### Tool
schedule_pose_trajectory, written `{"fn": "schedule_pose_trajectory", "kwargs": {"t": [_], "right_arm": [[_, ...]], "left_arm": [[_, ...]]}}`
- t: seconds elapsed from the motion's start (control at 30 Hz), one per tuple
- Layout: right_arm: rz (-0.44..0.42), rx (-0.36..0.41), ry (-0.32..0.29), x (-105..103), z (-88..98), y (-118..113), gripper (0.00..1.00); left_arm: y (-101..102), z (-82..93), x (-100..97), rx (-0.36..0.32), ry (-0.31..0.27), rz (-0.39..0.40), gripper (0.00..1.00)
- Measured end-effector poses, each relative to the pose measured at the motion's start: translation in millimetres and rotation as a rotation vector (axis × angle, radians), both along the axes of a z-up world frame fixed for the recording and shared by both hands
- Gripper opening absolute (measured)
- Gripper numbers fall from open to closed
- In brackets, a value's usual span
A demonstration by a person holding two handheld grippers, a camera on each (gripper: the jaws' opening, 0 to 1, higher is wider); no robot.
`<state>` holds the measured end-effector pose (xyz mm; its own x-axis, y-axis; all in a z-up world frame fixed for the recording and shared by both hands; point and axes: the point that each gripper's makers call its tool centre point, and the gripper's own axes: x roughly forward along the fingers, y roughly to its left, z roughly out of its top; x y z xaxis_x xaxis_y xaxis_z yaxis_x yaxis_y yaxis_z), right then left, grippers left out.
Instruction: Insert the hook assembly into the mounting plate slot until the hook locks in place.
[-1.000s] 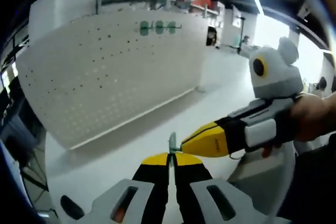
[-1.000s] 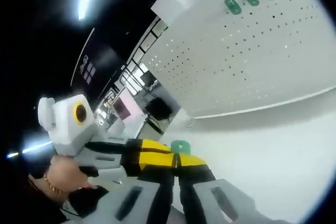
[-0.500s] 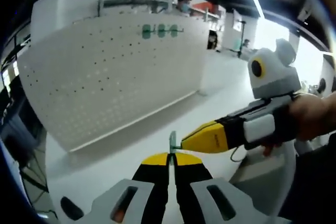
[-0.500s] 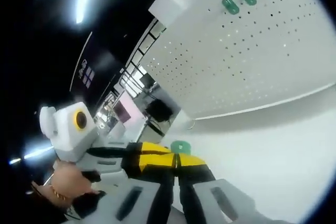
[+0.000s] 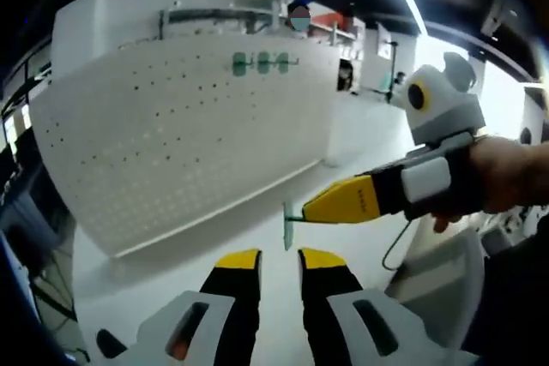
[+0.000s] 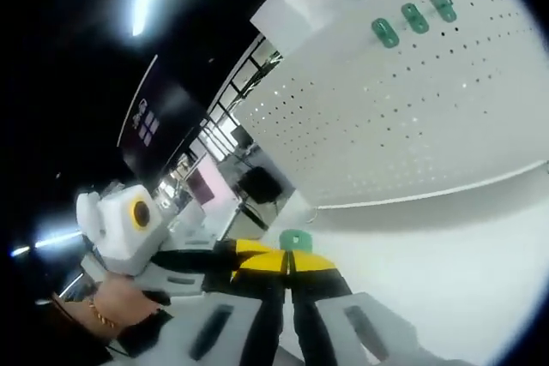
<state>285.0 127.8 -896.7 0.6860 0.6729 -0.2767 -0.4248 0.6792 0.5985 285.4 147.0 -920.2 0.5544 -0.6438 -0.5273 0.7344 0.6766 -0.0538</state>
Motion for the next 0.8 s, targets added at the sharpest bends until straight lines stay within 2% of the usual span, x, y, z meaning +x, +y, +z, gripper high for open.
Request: {"fn": "schedule_pose_trajectory", "kwargs": {"t": [0.17, 0.3, 0.47, 0.63, 0.8], "right_arm": [[0.035, -0.002, -0.008, -6, 4.4, 8, 0.00], [0.064, -0.005, -0.009, -11, 4.2, 17, 0.00], [0.086, -0.004, -0.015, -14, 7.9, 23, 0.00], [0.096, -0.016, -0.024, -14, 8.1, 23, 0.00], [0.095, -0.025, -0.023, -14, 6.4, 22, 0.00]], "left_arm": [[-4, 2.1, -0.5, -0.023, -0.002, -0.014, 0.19], [-5, 4.2, -0.2, -0.038, -0.016, -0.027, 0.15], [-3, 0.5, -2.2, -0.044, 0.002, -0.033, 0.10], [1, 0.7, -1.2, -0.037, -0.007, -0.030, 0.05], [2, 0.9, -2.0, -0.061, 0.017, -0.031, 0.03]]}}
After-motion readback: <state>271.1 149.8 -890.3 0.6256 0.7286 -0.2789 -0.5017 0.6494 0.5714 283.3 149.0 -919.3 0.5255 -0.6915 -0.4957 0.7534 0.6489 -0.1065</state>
